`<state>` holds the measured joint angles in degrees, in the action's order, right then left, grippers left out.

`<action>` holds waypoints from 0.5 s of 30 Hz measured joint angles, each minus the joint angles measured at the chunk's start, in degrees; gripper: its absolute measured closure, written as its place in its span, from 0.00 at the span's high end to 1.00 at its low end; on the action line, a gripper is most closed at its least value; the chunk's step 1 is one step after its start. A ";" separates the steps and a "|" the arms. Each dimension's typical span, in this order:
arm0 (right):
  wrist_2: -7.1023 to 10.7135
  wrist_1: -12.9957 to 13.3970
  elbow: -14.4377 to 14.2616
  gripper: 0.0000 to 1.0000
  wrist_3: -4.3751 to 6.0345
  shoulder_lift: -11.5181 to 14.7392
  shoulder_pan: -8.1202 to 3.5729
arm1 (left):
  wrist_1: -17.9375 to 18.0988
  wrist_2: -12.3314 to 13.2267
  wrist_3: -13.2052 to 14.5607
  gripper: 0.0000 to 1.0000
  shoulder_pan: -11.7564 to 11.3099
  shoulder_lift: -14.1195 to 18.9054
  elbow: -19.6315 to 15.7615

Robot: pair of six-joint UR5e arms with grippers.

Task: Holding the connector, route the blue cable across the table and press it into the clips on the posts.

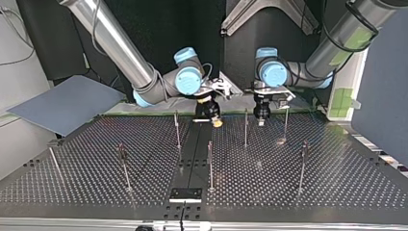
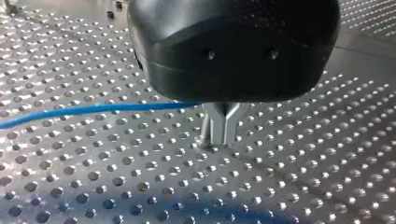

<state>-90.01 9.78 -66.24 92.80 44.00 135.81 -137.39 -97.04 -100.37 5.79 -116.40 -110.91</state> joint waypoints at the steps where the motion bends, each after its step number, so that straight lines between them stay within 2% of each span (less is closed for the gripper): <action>1: 0.00 0.10 0.00 0.00 0.07 0.00 -0.10 | -0.03 0.18 -0.01 0.00 -0.16 -0.02 0.19; 8: 0.07 1.54 0.00 0.00 0.70 0.00 -1.14 | -0.49 1.37 0.07 0.00 -1.47 -0.05 1.69; 15: 0.09 1.74 0.00 0.00 0.78 0.00 -1.75 | -0.77 2.64 0.77 0.00 -1.79 -0.02 2.92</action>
<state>-89.92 11.51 -66.24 93.58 44.00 134.06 -138.16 -94.39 -99.60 4.00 -116.42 -107.99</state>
